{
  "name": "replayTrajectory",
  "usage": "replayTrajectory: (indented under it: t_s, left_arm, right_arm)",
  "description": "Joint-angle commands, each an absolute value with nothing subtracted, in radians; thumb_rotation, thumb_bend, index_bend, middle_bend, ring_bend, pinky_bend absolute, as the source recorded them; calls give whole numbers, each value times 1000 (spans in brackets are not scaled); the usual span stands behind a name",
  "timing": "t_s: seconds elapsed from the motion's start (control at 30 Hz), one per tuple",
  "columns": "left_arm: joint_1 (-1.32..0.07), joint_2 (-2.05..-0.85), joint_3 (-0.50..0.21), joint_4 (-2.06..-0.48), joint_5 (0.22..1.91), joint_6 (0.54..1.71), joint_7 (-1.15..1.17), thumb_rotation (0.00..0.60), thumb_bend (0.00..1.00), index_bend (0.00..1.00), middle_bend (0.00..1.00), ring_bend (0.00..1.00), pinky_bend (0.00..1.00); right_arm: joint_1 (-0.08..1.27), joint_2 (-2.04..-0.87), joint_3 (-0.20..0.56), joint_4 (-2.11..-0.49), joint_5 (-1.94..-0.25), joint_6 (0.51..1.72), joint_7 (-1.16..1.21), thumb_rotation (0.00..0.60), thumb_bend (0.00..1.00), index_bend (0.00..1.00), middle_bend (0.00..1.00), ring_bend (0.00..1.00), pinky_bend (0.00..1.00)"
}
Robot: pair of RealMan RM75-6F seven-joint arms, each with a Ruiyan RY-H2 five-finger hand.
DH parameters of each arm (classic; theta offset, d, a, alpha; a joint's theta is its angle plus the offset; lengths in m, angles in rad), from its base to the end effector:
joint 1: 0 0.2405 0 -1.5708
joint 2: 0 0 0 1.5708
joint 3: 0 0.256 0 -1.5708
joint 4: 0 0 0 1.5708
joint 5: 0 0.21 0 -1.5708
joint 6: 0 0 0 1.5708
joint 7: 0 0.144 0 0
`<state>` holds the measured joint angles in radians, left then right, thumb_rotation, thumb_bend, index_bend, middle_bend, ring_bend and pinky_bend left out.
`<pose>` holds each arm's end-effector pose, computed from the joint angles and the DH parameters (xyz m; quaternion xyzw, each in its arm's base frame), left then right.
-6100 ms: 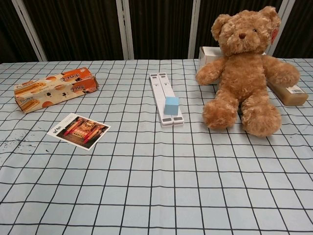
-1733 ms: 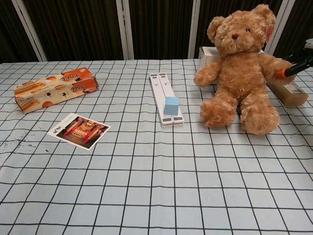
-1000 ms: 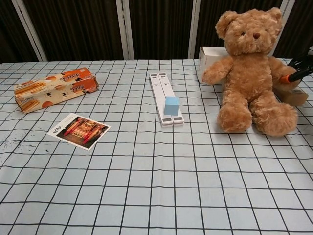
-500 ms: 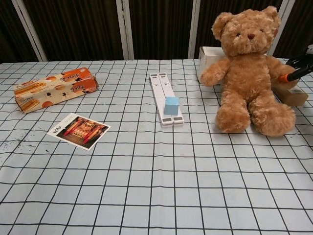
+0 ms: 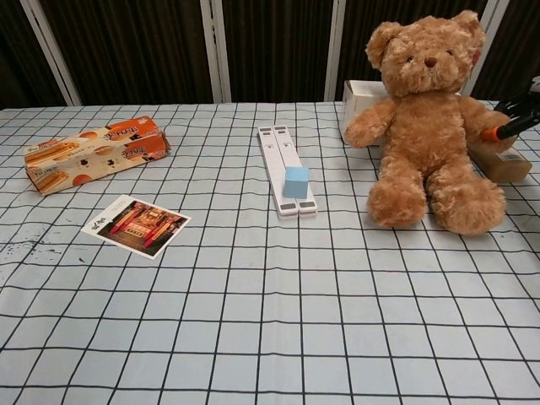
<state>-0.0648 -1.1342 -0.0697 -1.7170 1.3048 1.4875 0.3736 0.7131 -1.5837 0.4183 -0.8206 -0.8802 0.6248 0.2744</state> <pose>-0.3167 0.1747 0.1561 -0.5823 -0.3644 -0.2659 0.6763 -0.2976 -0.4446 0.0752 0.4398 -0.6127 0.4124 0.5110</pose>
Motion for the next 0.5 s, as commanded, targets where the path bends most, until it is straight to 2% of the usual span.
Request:
replayTrajectory:
  t_s: [0.03,0.13,0.23,0.33,0.5]
  left_arm:
    - [-64,-1134,-69,-1717,1305,1489,375,600,243,132,0,0,30]
    - [-64,-1134,-70,-1718,1305,1490,373,600,243,132,0,0,30]
    - [-66,-1133,-71,-1717,1301,1486,370,600,243,132,0,0,30]
    - [-68,-1132,-71,-1717,1300,1481,369,600,243,132,0,0,30]
    - [-67,-1127,-68,-1720,1303,1479,361,600,243,132,0,0,30]
  right_arm:
    - [707,-1565,407,-838,-883,593,272,600,354,468,493,434,47]
    - [702,-1532,382,-861,-889,534,259,600,331,227,312,259,3]
    - [693,-1480,354,-903,-901,474,247,600,295,63,183,128,0]
    - [678,-1428,338,-950,-911,455,242,600,292,30,151,91,0]
    - [609,-1327,346,-1070,-924,512,283,600,292,28,149,88,0]
